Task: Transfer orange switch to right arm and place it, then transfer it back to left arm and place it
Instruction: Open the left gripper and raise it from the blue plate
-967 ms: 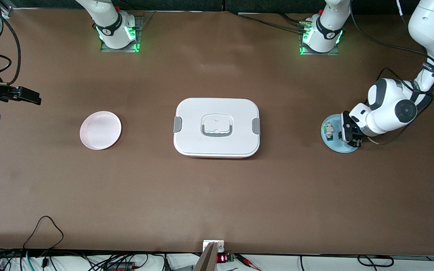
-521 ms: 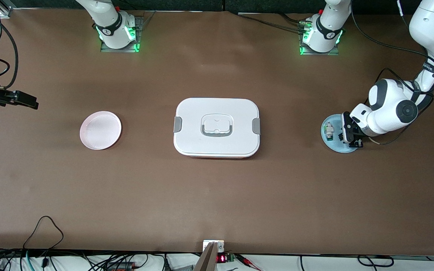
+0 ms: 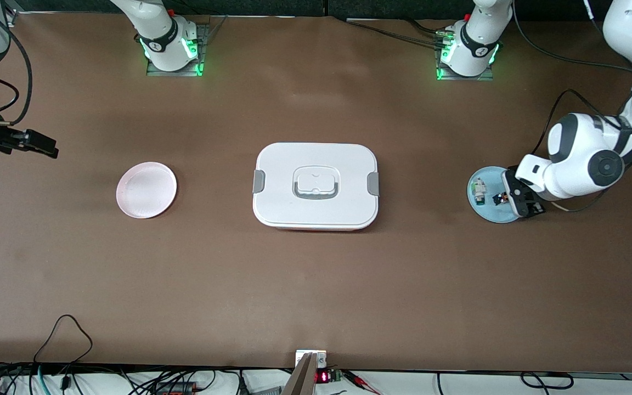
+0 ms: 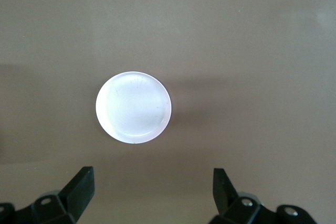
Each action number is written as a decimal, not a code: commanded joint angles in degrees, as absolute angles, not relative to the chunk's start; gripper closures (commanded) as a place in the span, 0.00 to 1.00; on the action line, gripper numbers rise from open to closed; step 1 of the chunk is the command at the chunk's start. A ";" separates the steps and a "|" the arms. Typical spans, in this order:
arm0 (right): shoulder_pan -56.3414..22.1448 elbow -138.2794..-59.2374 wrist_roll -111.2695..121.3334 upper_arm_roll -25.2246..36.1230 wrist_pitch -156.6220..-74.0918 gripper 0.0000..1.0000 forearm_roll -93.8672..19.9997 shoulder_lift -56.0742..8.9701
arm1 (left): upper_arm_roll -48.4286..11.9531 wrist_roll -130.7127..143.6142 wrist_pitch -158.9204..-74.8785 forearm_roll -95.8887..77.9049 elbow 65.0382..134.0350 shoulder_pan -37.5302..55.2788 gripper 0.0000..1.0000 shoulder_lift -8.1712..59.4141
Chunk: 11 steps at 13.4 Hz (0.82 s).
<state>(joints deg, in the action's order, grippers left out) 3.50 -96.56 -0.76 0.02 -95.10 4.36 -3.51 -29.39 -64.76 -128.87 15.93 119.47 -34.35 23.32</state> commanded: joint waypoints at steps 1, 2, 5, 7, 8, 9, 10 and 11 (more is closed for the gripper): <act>4.04 -100.37 0.09 -0.44 -95.72 0.00 4.04 0.09 | -29.97 -56.45 -125.16 16.61 118.30 -34.80 0.00 20.05; 4.04 -99.50 0.26 -0.44 -95.63 0.00 4.04 -0.43 | -30.06 -53.64 -124.46 16.26 117.69 -34.80 0.00 18.82; 4.04 -97.92 0.35 -0.44 -95.54 0.00 4.04 -0.53 | -32.51 -42.23 -116.75 13.71 114.89 -34.89 0.00 14.43; 3.87 -97.30 0.26 -0.61 -95.54 0.00 4.04 -0.53 | -34.88 -33.88 -109.11 10.83 110.94 -34.98 0.00 12.58; 3.69 -97.21 -0.17 -0.88 -95.36 0.00 4.04 -0.44 | -35.24 -29.66 -105.16 9.85 108.66 -34.98 0.00 12.13; 3.78 -97.03 -0.18 -0.88 -95.01 0.00 4.04 -0.44 | -35.94 -25.44 -101.46 8.97 106.46 -34.98 0.00 11.78; 3.95 -96.25 -0.09 -0.44 -94.66 0.00 3.96 -0.35 | -36.30 -21.57 -98.47 8.01 103.91 -34.98 0.00 11.43; 4.13 -95.20 0.09 -0.18 -93.18 0.00 3.87 -0.35 | -36.47 -17.71 -95.04 6.95 101.10 -34.98 0.00 11.34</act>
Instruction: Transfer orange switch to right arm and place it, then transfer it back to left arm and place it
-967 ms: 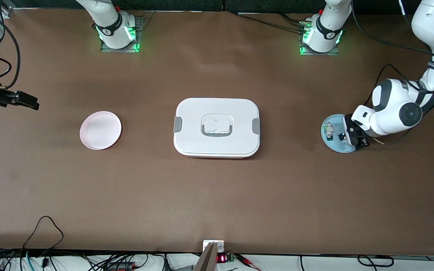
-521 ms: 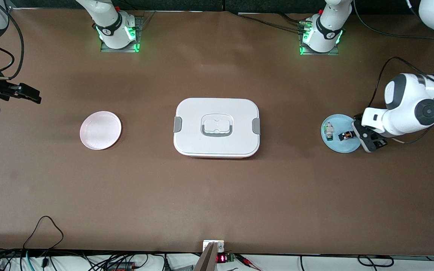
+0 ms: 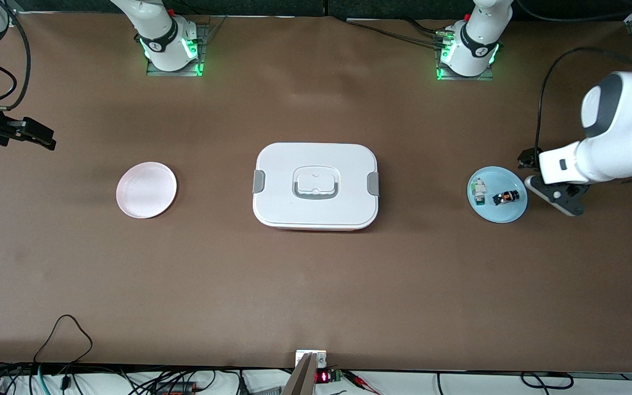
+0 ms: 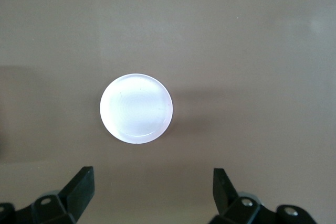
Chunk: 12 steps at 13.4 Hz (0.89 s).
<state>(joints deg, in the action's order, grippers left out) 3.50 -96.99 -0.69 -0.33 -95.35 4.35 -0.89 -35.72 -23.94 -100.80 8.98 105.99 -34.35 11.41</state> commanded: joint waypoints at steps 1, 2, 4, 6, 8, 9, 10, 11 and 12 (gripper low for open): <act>4.22 -94.14 0.09 -0.26 -92.21 0.00 3.87 -0.44 | -36.39 -14.45 -92.05 4.51 98.38 -35.15 0.00 11.25; 4.22 -93.87 -0.17 -0.35 -91.94 0.00 3.95 -0.53 | -36.13 -11.46 -90.02 1.09 96.61 -35.42 0.00 11.08; 4.22 -93.87 -0.18 -0.35 -91.85 0.00 3.96 -0.53 | -36.21 -8.01 -86.42 -0.61 93.09 -36.30 0.00 9.68; 4.22 -93.87 0.26 -0.35 -90.89 0.00 3.96 -0.44 | -36.12 -4.41 -83.51 -0.62 91.06 -36.39 0.00 8.53; 4.22 -93.43 0.35 -0.44 -89.65 0.00 3.96 -0.44 | -35.95 -4.57 -82.44 -0.53 90.44 -36.56 0.00 7.83; 4.22 -93.34 0.35 -0.44 -89.30 0.00 3.96 -0.44 | -35.86 -4.57 -82.70 -0.53 90.18 -36.65 0.00 6.87; 4.13 -93.34 0.35 -0.44 -89.30 0.00 3.96 -0.44 | -35.77 -4.14 -82.71 -0.53 88.96 -36.65 0.00 6.33; 4.22 -93.34 0.35 -0.44 -89.30 0.00 3.96 -0.44 | -35.34 -4.13 -82.71 -0.61 88.25 -36.13 0.00 5.98; 4.22 -93.34 0.35 -0.35 -89.30 0.00 3.96 -0.44 | -34.81 -3.96 -82.71 -0.70 88.24 -35.08 0.00 5.19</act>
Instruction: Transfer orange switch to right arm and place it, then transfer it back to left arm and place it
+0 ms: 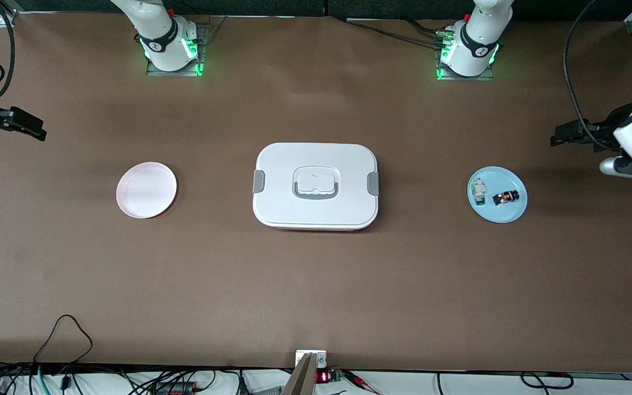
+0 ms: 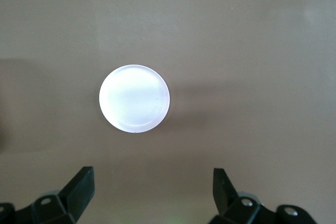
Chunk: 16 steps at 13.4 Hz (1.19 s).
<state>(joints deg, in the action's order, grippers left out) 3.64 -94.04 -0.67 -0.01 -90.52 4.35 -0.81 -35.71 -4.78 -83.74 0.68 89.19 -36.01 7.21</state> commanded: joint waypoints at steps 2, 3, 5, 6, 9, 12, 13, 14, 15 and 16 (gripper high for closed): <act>4.22 -93.17 0.35 -0.35 -89.30 0.00 3.96 -0.44 | -26.25 -3.61 -82.71 -5.33 88.50 -27.12 0.00 3.70; 4.22 -93.16 0.35 -0.35 -89.30 0.00 3.96 -0.44 | -21.75 -3.60 -82.79 -5.54 88.68 -22.11 0.00 3.26; 4.13 -93.16 0.35 -0.44 -89.30 0.00 3.96 -0.44 | -13.13 -2.38 -83.84 -5.36 89.29 -12.44 0.00 2.20; 4.22 -93.16 0.35 -0.35 -89.12 0.00 3.96 -0.44 | -11.27 -0.55 -85.50 -5.27 89.91 -10.30 0.00 2.02; 4.22 -93.16 0.35 -0.35 -89.21 0.00 3.96 -0.44 | -6.79 -2.62 -87.01 -4.05 90.09 -5.21 0.00 1.59; 4.13 -93.16 0.35 -0.44 -89.12 0.00 3.96 -0.44 | -5.10 -2.73 -86.92 -3.78 90.09 -1.77 0.00 1.14; 4.04 -93.08 0.35 -0.44 -89.12 0.00 3.96 -0.44 | -5.01 -2.64 -87.10 -1.08 90.09 -0.89 0.00 0.79; 4.04 -93.08 0.26 -0.44 -89.21 0.00 3.96 -0.44 | -5.18 -2.64 -87.53 2.51 90.09 0.51 0.00 0.79; 4.22 -93.08 0.35 -0.44 -89.21 0.00 3.96 -0.44 | -5.10 -2.38 -87.80 3.24 90.00 0.88 0.00 0.79; 4.22 -93.08 0.35 -0.35 -89.21 0.00 3.96 -0.53 | -5.01 -2.11 -87.72 3.08 90.00 0.88 0.00 0.79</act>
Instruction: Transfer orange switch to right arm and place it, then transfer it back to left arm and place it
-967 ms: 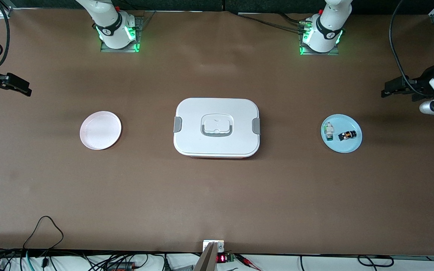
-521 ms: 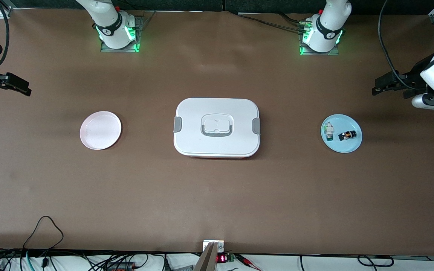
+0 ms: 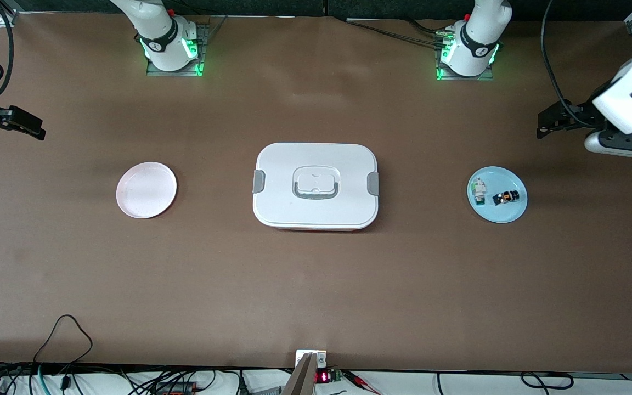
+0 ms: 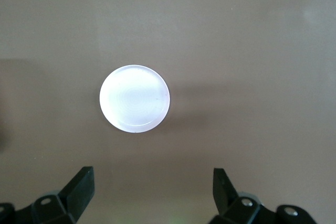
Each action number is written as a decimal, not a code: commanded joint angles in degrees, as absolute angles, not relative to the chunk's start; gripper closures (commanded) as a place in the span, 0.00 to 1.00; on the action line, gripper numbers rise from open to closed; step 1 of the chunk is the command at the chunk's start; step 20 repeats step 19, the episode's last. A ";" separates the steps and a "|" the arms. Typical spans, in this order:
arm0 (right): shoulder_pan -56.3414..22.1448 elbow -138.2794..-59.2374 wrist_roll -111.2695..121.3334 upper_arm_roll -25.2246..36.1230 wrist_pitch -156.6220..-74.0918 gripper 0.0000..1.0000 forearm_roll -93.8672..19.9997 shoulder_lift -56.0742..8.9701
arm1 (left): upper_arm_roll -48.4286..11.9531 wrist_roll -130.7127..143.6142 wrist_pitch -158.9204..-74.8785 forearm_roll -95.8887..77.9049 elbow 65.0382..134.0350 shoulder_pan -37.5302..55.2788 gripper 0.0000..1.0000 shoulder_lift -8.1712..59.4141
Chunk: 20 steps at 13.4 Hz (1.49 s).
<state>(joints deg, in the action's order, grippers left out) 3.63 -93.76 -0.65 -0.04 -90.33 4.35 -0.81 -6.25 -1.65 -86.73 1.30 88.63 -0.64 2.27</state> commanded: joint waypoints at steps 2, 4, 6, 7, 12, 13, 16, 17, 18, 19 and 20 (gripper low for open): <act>4.13 -93.08 0.26 -0.44 -89.21 0.00 3.96 -0.44 | -4.66 -1.32 -87.28 0.72 90.09 0.79 0.00 0.79; 4.04 -93.08 0.26 -0.53 -89.21 0.00 3.96 -0.44 | -4.39 -2.02 -85.44 -1.32 89.30 0.18 0.00 0.97; 4.04 -93.08 0.26 -0.53 -89.21 0.00 3.96 -0.44 | -4.39 -2.28 -85.08 -0.97 89.38 0.18 0.00 0.88; 4.13 -93.08 0.26 -0.53 -89.21 0.00 3.96 -0.53 | -4.39 -2.29 -85.08 -0.97 89.38 0.09 0.00 0.88; 4.04 -92.81 0.26 -0.62 -89.21 0.00 3.96 -0.53 | -4.39 -2.37 -85.17 -0.97 89.30 -0.53 0.00 1.05; 3.96 -92.81 0.26 -0.62 -89.21 0.00 3.96 -0.53 | -4.39 -2.81 -85.17 -0.88 89.12 -0.53 0.00 1.23; 4.04 -92.81 0.26 -0.62 -89.21 0.00 3.96 -0.53 | -4.39 -3.78 -85.17 -0.88 89.03 -0.62 0.00 1.41; 4.04 -92.81 0.26 -0.62 -89.21 0.00 3.87 -0.61 | -4.31 -3.61 -85.08 -0.88 89.03 -0.62 0.00 1.41; 3.96 -92.81 0.18 -0.62 -89.21 0.00 3.87 -0.53 | -4.39 -3.43 -85.08 -0.88 89.03 -0.62 0.00 1.41; 3.87 -92.81 0.18 -0.70 -89.21 0.00 3.87 -0.53 | -4.31 -3.34 -85.08 -0.88 89.03 -0.62 0.00 1.41; 3.87 -92.81 0.18 -0.70 -89.21 0.00 3.87 -0.53 | -4.31 -3.34 -85.08 -0.88 89.03 -0.62 0.00 1.41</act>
